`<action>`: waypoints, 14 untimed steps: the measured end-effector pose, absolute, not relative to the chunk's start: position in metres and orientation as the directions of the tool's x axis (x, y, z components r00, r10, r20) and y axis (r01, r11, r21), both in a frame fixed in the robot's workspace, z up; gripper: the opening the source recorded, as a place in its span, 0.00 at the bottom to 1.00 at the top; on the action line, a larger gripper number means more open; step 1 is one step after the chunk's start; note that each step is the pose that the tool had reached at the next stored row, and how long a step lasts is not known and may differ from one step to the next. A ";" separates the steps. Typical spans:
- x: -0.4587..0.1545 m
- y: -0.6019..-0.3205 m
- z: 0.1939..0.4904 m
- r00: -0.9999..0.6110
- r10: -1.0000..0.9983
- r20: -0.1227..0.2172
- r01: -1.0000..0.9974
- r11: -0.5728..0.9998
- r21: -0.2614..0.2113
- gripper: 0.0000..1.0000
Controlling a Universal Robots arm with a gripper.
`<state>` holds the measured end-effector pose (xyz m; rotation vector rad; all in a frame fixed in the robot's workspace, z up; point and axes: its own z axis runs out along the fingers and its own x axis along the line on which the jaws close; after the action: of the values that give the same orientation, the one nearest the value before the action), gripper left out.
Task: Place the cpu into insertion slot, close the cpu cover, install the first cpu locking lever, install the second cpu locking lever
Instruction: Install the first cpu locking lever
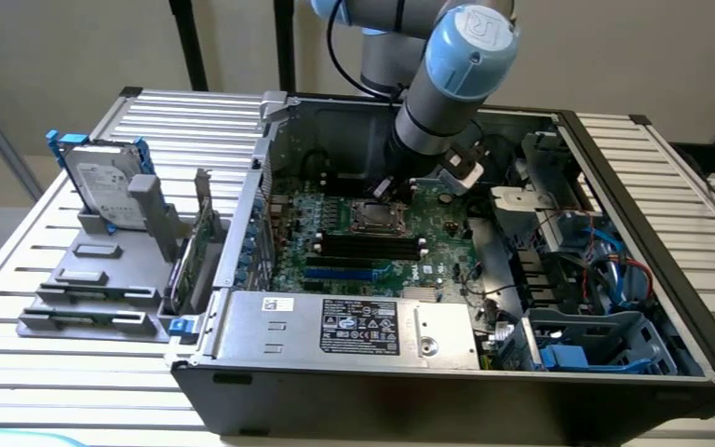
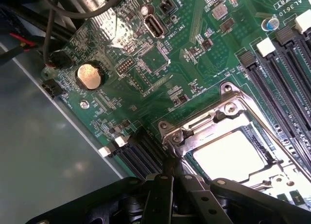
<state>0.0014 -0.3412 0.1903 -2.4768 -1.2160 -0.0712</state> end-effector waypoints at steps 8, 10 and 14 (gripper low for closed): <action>0.005 -0.346 0.190 0.622 0.755 0.210 0.773 -0.548 -0.320 0.11; 0.005 -0.347 0.190 0.621 0.755 0.210 0.773 -0.547 -0.320 0.11; 0.005 -0.348 0.191 0.621 0.754 0.214 0.774 -0.545 -0.323 0.11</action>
<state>0.0054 -0.3480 0.1906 -2.4607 -1.2181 -0.0689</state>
